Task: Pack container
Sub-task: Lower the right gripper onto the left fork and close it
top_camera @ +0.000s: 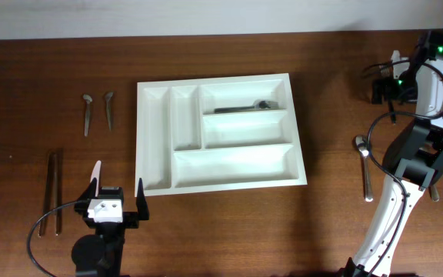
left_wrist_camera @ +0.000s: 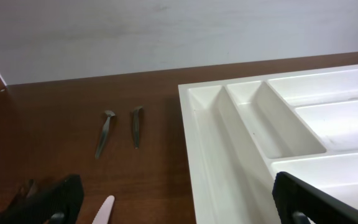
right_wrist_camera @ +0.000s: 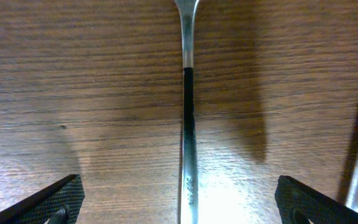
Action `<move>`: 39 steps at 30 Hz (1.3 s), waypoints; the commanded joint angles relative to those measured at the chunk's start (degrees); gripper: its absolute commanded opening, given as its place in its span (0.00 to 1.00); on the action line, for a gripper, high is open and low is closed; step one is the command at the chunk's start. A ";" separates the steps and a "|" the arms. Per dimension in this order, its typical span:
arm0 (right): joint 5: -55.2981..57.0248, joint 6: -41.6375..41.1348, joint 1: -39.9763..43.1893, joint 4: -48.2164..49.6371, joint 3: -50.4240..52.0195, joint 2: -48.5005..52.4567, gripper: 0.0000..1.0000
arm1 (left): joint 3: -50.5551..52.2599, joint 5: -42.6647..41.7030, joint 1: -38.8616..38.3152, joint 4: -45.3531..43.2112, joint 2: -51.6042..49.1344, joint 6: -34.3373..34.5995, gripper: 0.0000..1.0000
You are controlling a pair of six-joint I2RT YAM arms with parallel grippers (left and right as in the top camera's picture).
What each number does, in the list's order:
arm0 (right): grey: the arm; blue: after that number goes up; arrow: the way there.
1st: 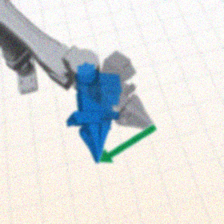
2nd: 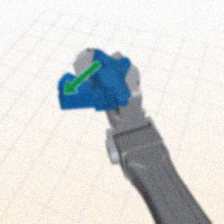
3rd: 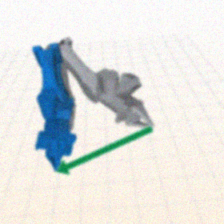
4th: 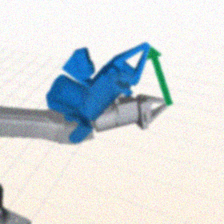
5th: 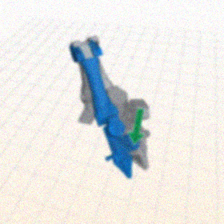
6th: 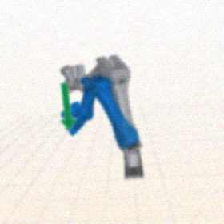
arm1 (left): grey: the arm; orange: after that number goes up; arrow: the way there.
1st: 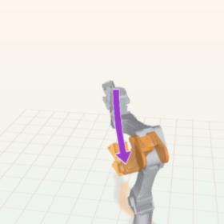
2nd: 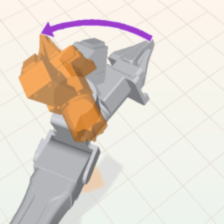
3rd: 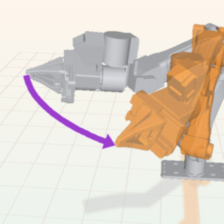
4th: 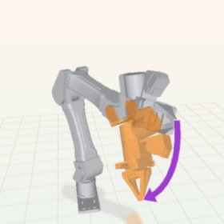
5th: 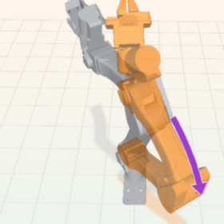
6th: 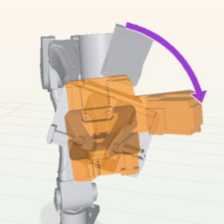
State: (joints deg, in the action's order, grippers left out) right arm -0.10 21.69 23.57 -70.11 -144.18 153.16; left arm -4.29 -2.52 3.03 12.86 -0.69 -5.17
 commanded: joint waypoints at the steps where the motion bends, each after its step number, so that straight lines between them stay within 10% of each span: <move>1: -0.72 0.61 -0.26 -0.13 0.42 1.42 0.99 | 0.35 0.61 0.09 -0.04 0.39 -0.94 0.99; 13: -0.70 0.81 -0.22 -0.39 0.46 3.78 0.93 | 0.35 0.61 0.09 -0.04 0.39 -0.94 0.99; 39: 0.39 0.57 2.80 0.04 0.48 3.78 0.20 | 0.35 0.61 0.09 -0.04 0.39 -0.94 0.99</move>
State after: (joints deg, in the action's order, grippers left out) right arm -1.39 22.57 25.06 -69.80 -144.20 154.26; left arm -4.29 -2.50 3.03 12.84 -0.69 -5.17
